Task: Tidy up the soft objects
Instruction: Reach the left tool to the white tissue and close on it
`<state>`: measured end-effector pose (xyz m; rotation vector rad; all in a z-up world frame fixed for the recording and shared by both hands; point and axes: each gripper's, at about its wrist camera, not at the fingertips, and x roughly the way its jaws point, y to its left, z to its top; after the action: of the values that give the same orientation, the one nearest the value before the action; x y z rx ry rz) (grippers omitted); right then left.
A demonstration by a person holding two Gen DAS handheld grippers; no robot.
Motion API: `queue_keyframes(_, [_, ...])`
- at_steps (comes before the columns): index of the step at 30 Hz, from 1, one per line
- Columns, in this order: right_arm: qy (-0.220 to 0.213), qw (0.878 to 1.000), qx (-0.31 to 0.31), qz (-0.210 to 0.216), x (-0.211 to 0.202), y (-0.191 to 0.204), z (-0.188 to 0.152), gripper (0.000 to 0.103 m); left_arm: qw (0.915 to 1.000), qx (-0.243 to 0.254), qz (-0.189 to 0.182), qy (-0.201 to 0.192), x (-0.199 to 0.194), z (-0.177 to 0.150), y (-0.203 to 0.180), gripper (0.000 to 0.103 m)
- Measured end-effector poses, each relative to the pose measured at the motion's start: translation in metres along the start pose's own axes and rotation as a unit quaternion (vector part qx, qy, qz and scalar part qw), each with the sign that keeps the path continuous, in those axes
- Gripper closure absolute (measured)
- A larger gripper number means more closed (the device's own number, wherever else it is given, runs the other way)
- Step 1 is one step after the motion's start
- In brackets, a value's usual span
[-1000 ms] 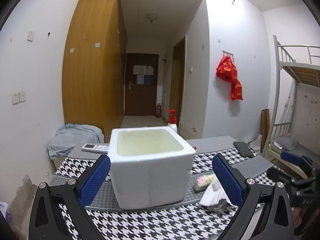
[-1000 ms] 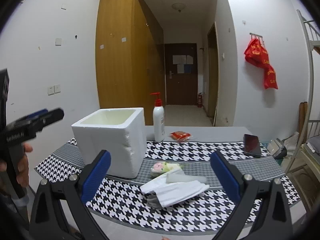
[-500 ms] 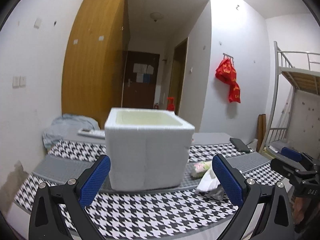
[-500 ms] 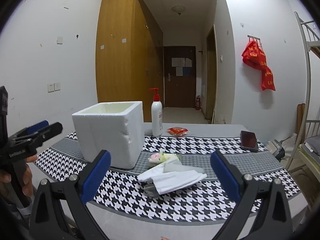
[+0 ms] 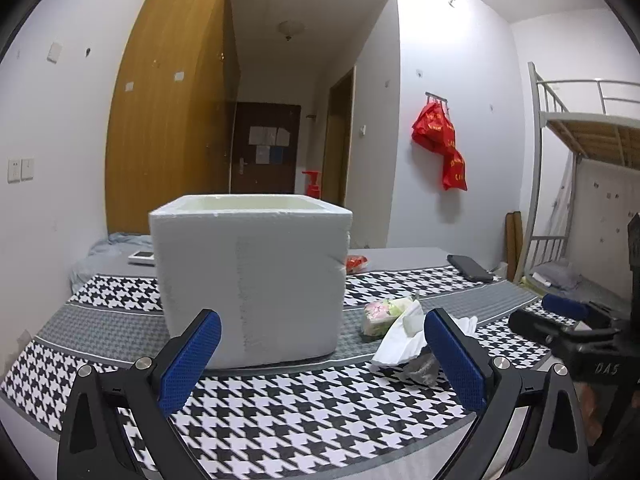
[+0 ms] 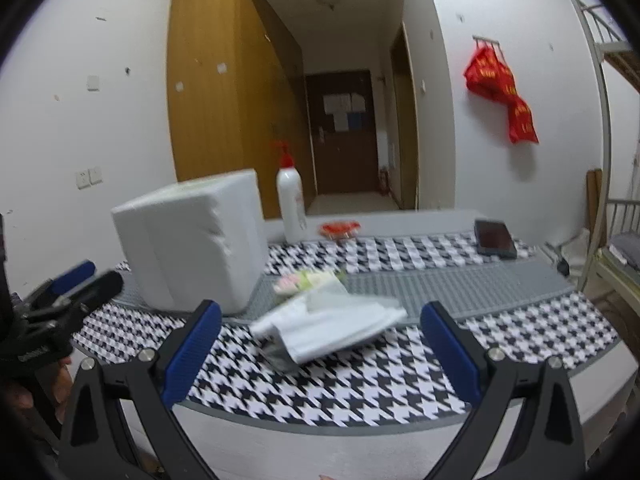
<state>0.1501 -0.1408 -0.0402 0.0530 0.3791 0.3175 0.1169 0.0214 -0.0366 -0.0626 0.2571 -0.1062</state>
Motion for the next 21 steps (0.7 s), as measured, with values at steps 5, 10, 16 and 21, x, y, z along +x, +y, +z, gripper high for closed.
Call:
queue_keyframes(5, [0.012, 1.000, 0.001, -0.007, 0.010, -0.012, -0.009, 0.002, 0.9996, 0.004, -0.003, 0.028, 0.018, -0.003, -0.011, 0.001])
queue_keyframes(10, [0.006, 1.000, 0.024, -0.012, 0.006, -0.028, -0.012, 0.002, 0.9989, 0.012, -0.015, 0.042, 0.025, -0.004, -0.019, 0.001])
queue_keyframes(16, [0.020, 0.999, 0.026, -0.023, 0.009, -0.033, -0.015, 0.002, 0.9971, 0.015, -0.037, 0.065, 0.036, -0.008, -0.023, 0.001])
queue_keyframes(21, [0.020, 0.999, 0.008, -0.029, 0.012, -0.032, -0.017, 0.002, 0.9948, 0.027, -0.055, 0.082, 0.049, -0.006, -0.034, 0.001])
